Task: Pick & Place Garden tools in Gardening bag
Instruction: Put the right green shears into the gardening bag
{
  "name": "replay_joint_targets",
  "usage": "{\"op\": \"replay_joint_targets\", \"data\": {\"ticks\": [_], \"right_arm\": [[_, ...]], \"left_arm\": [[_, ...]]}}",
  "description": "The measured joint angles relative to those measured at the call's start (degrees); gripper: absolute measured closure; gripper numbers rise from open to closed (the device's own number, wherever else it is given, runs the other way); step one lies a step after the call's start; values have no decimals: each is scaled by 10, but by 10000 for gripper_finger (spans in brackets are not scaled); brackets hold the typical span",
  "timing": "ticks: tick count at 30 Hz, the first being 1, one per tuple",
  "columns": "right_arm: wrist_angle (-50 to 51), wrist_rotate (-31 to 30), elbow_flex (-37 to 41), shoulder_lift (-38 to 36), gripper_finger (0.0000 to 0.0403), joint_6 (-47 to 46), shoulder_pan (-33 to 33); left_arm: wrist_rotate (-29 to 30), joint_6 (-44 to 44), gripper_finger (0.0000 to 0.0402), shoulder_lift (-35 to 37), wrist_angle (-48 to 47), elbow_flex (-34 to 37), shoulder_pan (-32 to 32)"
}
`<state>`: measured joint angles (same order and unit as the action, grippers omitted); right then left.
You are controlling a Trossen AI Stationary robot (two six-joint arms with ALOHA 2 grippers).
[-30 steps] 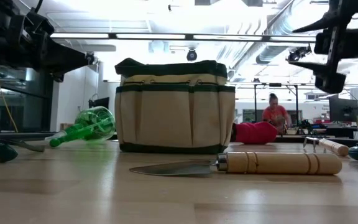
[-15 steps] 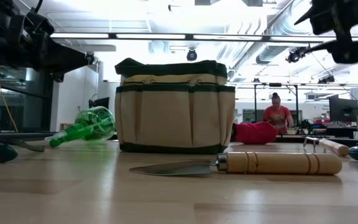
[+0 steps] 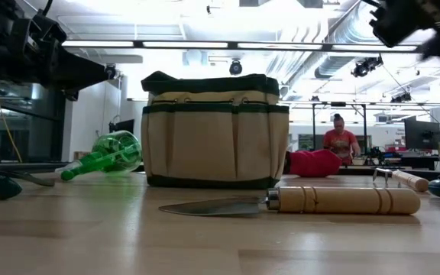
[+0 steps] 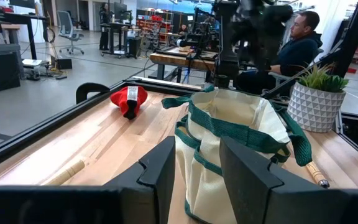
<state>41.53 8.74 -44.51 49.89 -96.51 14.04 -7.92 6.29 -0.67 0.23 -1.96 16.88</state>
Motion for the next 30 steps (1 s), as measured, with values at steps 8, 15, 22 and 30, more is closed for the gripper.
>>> {"op": "replay_joint_targets", "data": {"ticks": [8,15,22,30], "right_arm": [[-3,-19,0,91,138,-192,133],[-52,-28,0,174,138,-266,187],[-75,-10,0,257,138,-284,209],[-83,-3,0,326,138,-277,221]], "left_arm": [[0,0,278,0,0,0,0],[0,0,278,0,0,0,0],[0,0,278,0,0,0,0],[0,0,278,0,0,0,0]]}}
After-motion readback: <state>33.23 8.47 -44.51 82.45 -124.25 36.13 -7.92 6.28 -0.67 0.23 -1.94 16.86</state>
